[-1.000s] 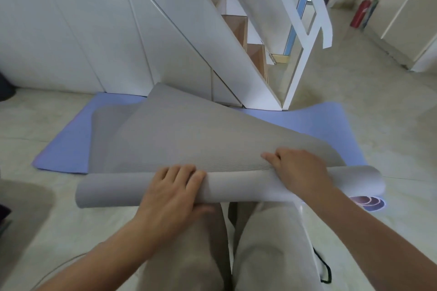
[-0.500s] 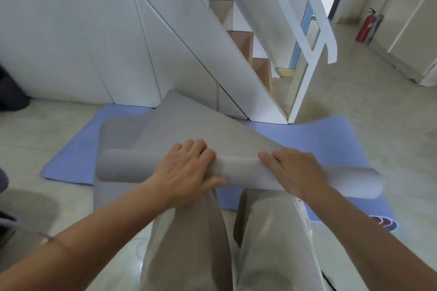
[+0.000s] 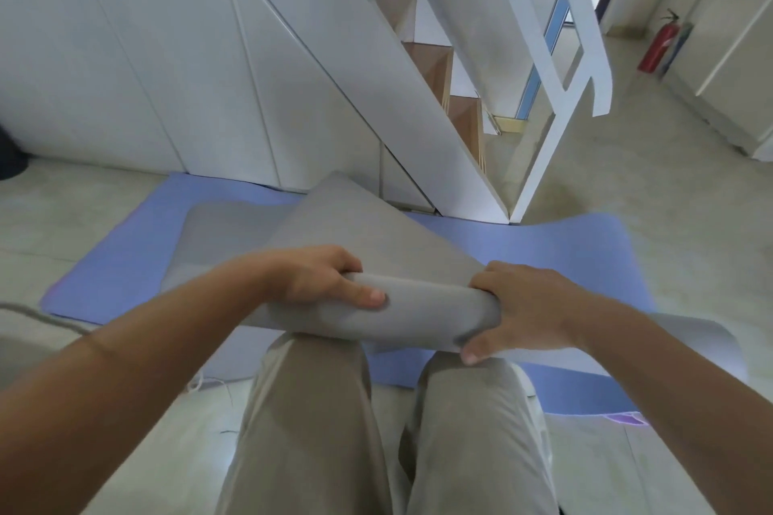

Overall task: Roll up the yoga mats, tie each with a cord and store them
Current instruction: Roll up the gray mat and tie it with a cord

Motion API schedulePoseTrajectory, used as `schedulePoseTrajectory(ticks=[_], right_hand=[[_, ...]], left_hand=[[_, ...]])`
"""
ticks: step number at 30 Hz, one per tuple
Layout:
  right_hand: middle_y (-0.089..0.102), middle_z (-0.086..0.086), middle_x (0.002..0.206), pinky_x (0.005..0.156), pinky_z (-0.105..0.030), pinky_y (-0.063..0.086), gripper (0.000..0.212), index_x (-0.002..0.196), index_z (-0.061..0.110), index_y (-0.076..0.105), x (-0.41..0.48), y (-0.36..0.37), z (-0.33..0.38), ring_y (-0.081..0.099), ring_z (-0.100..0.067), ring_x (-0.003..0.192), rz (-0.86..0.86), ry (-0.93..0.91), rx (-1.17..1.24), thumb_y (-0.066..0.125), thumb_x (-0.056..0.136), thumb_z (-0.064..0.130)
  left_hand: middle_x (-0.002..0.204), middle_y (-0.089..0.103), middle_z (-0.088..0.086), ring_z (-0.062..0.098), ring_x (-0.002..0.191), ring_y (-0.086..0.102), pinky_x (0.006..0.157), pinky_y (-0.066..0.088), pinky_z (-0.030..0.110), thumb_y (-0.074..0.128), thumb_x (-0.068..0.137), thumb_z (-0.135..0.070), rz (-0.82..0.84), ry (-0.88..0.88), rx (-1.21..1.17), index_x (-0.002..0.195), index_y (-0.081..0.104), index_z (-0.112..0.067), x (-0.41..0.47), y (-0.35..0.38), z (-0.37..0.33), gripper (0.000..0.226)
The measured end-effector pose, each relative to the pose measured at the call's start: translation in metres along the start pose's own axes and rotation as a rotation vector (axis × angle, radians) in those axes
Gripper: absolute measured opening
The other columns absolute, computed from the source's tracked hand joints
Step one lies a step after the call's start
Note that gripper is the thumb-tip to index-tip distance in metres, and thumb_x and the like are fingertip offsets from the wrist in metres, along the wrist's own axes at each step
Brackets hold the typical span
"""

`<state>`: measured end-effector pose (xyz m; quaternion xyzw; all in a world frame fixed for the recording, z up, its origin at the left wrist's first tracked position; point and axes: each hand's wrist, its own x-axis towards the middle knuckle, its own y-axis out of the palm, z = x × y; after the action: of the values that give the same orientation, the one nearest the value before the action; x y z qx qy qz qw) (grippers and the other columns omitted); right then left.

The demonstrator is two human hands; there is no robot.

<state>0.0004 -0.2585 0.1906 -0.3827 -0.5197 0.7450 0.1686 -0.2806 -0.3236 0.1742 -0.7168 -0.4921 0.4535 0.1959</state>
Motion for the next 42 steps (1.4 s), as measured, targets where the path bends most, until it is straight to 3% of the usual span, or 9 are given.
schedulePoseTrajectory(ticks=[6, 14, 19, 28, 31, 33, 35, 37, 42], right_hand=[[0.058, 0.019, 0.094, 0.079, -0.025, 0.046, 0.067, 0.103, 0.044, 0.04, -0.038, -0.012, 0.009, 0.053, 0.001, 0.087, -0.026, -0.029, 0.13, 0.074, 0.053, 0.074], [0.062, 0.017, 0.096, 0.084, -0.032, 0.048, 0.05, 0.095, 0.043, 0.051, -0.072, 0.023, 0.016, 0.057, -0.007, 0.092, 0.101, 0.032, 0.225, 0.073, 0.061, 0.072], [0.062, 0.019, 0.101, 0.063, -0.02, 0.032, 0.042, 0.1, 0.041, 0.055, -0.114, 0.037, 0.027, 0.055, -0.003, 0.094, 0.053, 0.063, 0.223, 0.078, 0.069, 0.06], [0.065, 0.014, 0.092, 0.065, -0.022, 0.038, 0.035, 0.094, 0.033, 0.064, -0.154, 0.063, 0.048, 0.058, -0.001, 0.085, 0.058, 0.053, 0.238, 0.078, 0.071, 0.056], [0.063, 0.017, 0.096, 0.083, -0.033, 0.048, 0.041, 0.096, 0.037, 0.06, -0.157, 0.061, 0.056, 0.059, -0.005, 0.092, 0.046, 0.039, 0.231, 0.076, 0.067, 0.062], [0.058, 0.017, 0.101, 0.078, -0.03, 0.045, 0.042, 0.1, 0.037, 0.053, -0.157, 0.062, 0.058, 0.056, -0.006, 0.094, 0.028, 0.033, 0.232, 0.077, 0.072, 0.057], [0.058, 0.014, 0.097, 0.073, -0.029, 0.043, 0.037, 0.093, 0.036, 0.05, -0.156, 0.066, 0.057, 0.055, -0.006, 0.09, -0.008, 0.022, 0.205, 0.074, 0.075, 0.057], [0.058, 0.014, 0.092, 0.074, -0.031, 0.043, 0.033, 0.087, 0.037, 0.05, -0.158, 0.07, 0.052, 0.054, -0.007, 0.089, -0.051, 0.038, 0.149, 0.068, 0.077, 0.063], [0.046, 0.011, 0.11, 0.084, -0.031, 0.032, 0.035, 0.105, 0.039, 0.056, -0.163, 0.091, 0.048, 0.044, -0.014, 0.109, -0.176, 0.075, -0.027, 0.039, 0.093, 0.067]], left_hand=[[0.077, 0.059, -0.009, 0.009, 0.075, 0.055, 0.071, 0.043, 0.032, 0.045, 0.074, -0.086, -0.038, 0.055, 0.276, 0.079, 0.056, -0.024, -0.053, -0.01, -0.026, 0.063], [0.103, 0.057, -0.009, 0.013, 0.094, 0.053, 0.078, 0.039, 0.03, 0.046, 0.072, -0.082, 0.058, -0.009, 0.139, 0.104, 0.053, -0.032, -0.076, 0.047, -0.037, 0.059], [0.105, 0.056, -0.008, 0.015, 0.097, 0.054, 0.08, 0.04, 0.033, 0.044, 0.077, -0.081, 0.057, 0.004, 0.176, 0.109, 0.055, -0.027, -0.102, 0.077, -0.052, 0.064], [0.096, 0.063, -0.006, 0.011, 0.091, 0.058, 0.081, 0.045, 0.031, 0.041, 0.081, -0.079, 0.037, 0.036, 0.156, 0.095, 0.061, -0.023, -0.144, 0.119, -0.043, 0.061], [0.095, 0.064, -0.002, 0.017, 0.091, 0.058, 0.084, 0.045, 0.034, 0.039, 0.083, -0.079, -0.062, 0.03, 0.166, 0.096, 0.064, -0.021, -0.155, 0.125, -0.04, 0.065], [0.104, 0.063, 0.0, 0.019, 0.099, 0.055, 0.086, 0.043, 0.034, 0.034, 0.089, -0.075, -0.195, 0.042, 0.329, 0.105, 0.065, -0.024, -0.164, 0.133, -0.043, 0.063], [0.116, 0.059, 0.0, 0.023, 0.109, 0.053, 0.09, 0.041, 0.035, 0.032, 0.094, -0.069, -0.474, 0.101, 0.513, 0.119, 0.063, -0.029, -0.172, 0.148, -0.044, 0.057], [0.111, 0.059, 0.001, 0.026, 0.1, 0.058, 0.083, 0.046, 0.038, 0.03, 0.092, -0.067, -0.707, 0.183, 0.558, 0.115, 0.064, -0.027, -0.181, 0.168, -0.044, 0.057], [0.102, 0.062, 0.005, 0.025, 0.083, 0.059, 0.071, 0.052, 0.04, 0.035, 0.09, -0.072, -0.744, 0.302, 0.683, 0.11, 0.063, -0.019, -0.175, 0.199, -0.024, 0.064]])
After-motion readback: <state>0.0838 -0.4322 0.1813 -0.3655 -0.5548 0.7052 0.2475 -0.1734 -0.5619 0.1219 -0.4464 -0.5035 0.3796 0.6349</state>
